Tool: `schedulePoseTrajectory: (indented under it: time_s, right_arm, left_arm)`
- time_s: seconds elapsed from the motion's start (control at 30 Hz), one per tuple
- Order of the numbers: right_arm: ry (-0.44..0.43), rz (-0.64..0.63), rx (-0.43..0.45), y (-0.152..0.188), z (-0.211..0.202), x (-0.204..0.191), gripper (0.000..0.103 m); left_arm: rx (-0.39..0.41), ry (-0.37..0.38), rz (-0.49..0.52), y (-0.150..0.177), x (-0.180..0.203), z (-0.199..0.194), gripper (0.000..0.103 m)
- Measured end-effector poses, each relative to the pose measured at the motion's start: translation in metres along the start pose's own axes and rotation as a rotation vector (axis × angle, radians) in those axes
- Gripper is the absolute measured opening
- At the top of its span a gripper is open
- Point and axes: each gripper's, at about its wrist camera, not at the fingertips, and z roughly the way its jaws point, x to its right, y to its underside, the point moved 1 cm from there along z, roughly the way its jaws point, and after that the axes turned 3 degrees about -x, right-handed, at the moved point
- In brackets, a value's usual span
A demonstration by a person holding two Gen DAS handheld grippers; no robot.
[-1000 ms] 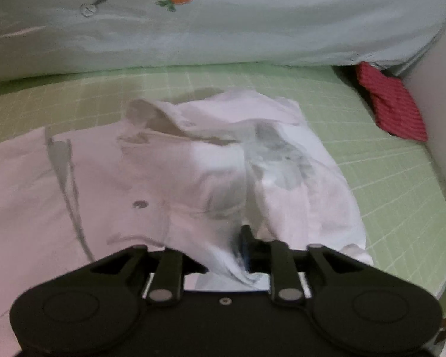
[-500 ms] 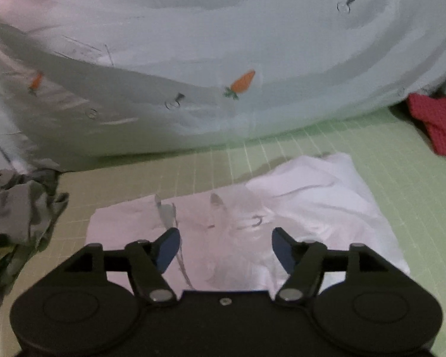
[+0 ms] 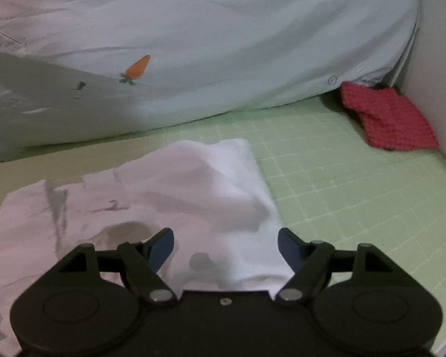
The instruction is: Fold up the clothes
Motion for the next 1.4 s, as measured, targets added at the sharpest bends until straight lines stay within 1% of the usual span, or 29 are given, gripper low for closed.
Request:
schedulePoseTrajectory:
  time_s: [0.07,0.13,0.2,0.23,0.3,0.37,0.4,0.43,0.5,0.6,0.67,0.73,0.77,0.8,0.87,0.93,1.03,1.1,1.13,1.2,1.3,1.4]
  right_arm:
    - [0.016,0.005,0.008,-0.007,0.008,0.001,0.084]
    - [0.030,0.009,0.013,-0.012,0.017,0.001,0.086]
    - [0.038,0.010,-0.003,-0.012,0.029,-0.004,0.088]
    - [0.039,0.004,-0.017,-0.010,0.036,-0.007,0.090]
    - [0.032,-0.041,-0.078,0.008,0.053,-0.023,0.093]
    - [0.025,-0.086,-0.138,0.026,0.069,-0.040,0.101]
    - [0.022,-0.109,-0.168,0.035,0.078,-0.048,0.101]
    - [0.026,-0.125,-0.180,0.043,0.084,-0.055,0.103]
    - [0.073,-0.120,-0.122,0.052,0.082,-0.060,0.103]
    - [0.073,-0.096,-0.159,0.046,0.082,-0.059,0.103]
    - [0.073,-0.091,-0.187,0.042,0.082,-0.059,0.103]
    - [0.086,-0.075,-0.197,0.038,0.076,-0.060,0.103]
    - [0.094,-0.065,-0.193,0.037,0.071,-0.060,0.103]
    - [0.106,-0.054,-0.177,0.037,0.064,-0.060,0.103]
    - [0.130,-0.033,-0.145,0.038,0.049,-0.060,0.103]
    - [0.159,-0.019,-0.117,0.038,0.036,-0.058,0.103]
    - [0.205,-0.014,-0.093,0.041,0.022,-0.050,0.103]
    - [0.231,-0.006,-0.084,0.044,0.016,-0.042,0.103]
    - [0.241,0.004,-0.082,0.046,0.015,-0.036,0.103]
    - [0.244,0.028,-0.080,0.052,0.015,-0.024,0.103]
    - [0.231,0.051,-0.082,0.058,0.015,-0.005,0.103]
    - [0.198,0.062,-0.083,0.057,0.016,0.017,0.103]
  left_arm:
    - [-0.014,-0.005,-0.003,-0.001,0.004,0.008,0.091]
    - [-0.029,-0.009,-0.003,-0.003,0.007,0.017,0.091]
    - [-0.045,-0.011,0.010,-0.005,0.007,0.026,0.091]
    - [-0.053,-0.012,0.016,-0.006,0.007,0.030,0.091]
    - [-0.069,-0.014,0.026,-0.008,0.007,0.039,0.091]
    - [-0.081,-0.007,0.029,-0.009,0.004,0.046,0.091]
    - [-0.088,-0.003,0.031,-0.010,0.002,0.050,0.091]
    - [-0.096,-0.001,0.036,-0.010,0.001,0.053,0.091]
    - [-0.109,0.010,0.042,-0.011,-0.002,0.059,0.091]
    - [-0.110,0.041,0.044,-0.012,-0.003,0.063,0.091]
    - [-0.106,0.061,0.064,-0.014,-0.002,0.066,0.091]
    - [-0.104,0.087,0.085,-0.017,0.000,0.068,0.089]
    - [-0.101,0.101,0.088,-0.019,0.001,0.069,0.086]
    - [-0.100,0.114,0.089,-0.020,0.001,0.070,0.080]
    - [-0.098,0.139,0.089,-0.023,0.002,0.071,0.073]
    - [-0.104,0.144,0.081,-0.025,0.001,0.072,0.069]
    - [-0.116,0.143,0.066,-0.028,0.001,0.072,0.055]
    - [-0.124,0.144,0.051,-0.031,0.000,0.072,0.039]
    - [-0.124,0.149,0.033,-0.032,-0.002,0.070,0.034]
    - [-0.113,0.164,-0.011,-0.034,-0.003,0.063,0.018]
    - [-0.062,0.187,-0.072,-0.037,0.003,0.045,0.008]
    - [0.007,0.214,-0.075,-0.037,0.030,0.019,0.007]
